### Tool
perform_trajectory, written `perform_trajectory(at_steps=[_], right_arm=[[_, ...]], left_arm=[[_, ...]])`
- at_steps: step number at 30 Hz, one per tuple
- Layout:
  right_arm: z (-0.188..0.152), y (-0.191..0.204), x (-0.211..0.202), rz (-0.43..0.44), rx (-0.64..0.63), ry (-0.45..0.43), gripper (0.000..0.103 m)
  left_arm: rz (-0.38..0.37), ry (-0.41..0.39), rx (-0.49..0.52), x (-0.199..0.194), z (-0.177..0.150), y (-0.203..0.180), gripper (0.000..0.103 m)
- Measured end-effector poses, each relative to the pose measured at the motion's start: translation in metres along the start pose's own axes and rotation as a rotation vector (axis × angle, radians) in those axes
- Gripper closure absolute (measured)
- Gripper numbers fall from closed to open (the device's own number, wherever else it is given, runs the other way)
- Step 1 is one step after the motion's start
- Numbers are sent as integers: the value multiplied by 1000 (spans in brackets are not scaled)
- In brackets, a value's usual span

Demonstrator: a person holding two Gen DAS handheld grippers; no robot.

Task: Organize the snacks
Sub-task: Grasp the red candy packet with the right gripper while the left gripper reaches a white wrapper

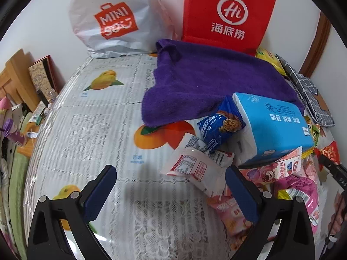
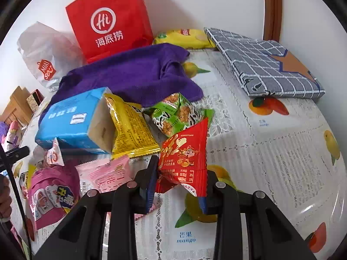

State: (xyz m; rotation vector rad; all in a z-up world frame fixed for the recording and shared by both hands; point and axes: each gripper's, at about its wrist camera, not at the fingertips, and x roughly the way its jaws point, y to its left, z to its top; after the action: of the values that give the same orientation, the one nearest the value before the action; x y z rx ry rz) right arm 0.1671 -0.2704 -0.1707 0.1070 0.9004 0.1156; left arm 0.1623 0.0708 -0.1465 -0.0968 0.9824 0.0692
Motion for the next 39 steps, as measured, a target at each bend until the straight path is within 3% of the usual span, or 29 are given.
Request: perform_trajectory(at_steps=[4, 13, 18, 21, 27, 39], right_arm=[[2, -2, -8, 6, 8, -19, 71], [10, -4, -13, 11, 26, -49, 71], [14, -3, -9, 9, 34, -46, 71], [14, -1, -10, 9, 29, -46, 71], [12, 5, -18, 17, 20, -60, 71], [5, 19, -43, 37, -7, -90, 71]], left_arm=[[-10, 18, 19, 13, 5, -5, 3], [-57, 53, 47, 37, 6, -11, 16], [-90, 31, 90, 31, 4, -18, 47], [-113, 26, 87, 27, 2, -17, 58], [-235, 46, -25, 20, 1, 7, 74], [-212, -3, -29, -17, -14, 15, 79]])
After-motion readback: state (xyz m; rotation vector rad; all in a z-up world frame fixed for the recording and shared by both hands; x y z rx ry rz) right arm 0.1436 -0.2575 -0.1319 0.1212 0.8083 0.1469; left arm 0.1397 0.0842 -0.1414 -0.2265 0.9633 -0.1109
